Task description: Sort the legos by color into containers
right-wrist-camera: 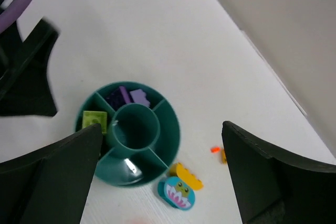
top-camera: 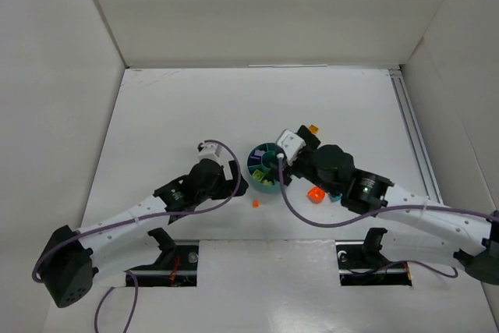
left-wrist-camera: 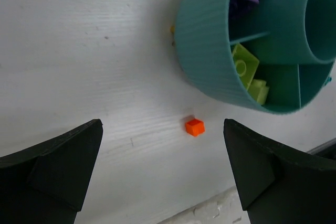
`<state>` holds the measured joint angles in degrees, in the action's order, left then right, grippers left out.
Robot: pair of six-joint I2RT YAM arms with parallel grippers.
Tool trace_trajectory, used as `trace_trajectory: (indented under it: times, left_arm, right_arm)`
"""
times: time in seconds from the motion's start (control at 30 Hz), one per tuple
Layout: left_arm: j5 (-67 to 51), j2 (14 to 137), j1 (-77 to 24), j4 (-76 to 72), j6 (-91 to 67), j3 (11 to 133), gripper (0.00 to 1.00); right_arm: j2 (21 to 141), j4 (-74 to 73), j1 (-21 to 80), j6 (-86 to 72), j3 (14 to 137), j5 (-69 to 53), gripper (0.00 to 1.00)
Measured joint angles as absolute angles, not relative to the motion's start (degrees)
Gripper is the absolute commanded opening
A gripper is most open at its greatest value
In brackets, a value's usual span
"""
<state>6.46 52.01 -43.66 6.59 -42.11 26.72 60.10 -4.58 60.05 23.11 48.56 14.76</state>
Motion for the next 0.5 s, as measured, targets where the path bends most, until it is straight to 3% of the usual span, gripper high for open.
trace_trajectory:
  times: [0.13,0.23,0.3,0.5]
  left_arm:
    - [8.43,56.29,-53.84,5.26,-43.2,26.81,0.95]
    - [11.27,61.69,-60.69,6.02,-44.82,28.03,0.84]
    - [13.67,66.26,-63.22,7.07,-45.98,30.04,0.75]
    - [20.58,78.7,-68.51,9.72,-49.17,38.13,0.68]
  right_arm:
    - [51.64,-8.71,60.05,19.05,47.35,24.12,1.0]
    - [47.57,-13.37,60.05,16.16,46.89,30.59,1.0]
    - [45.47,-16.19,60.05,14.59,46.22,33.63,1.0]
    - [42.72,-21.93,60.05,11.57,44.23,38.59,1.0]
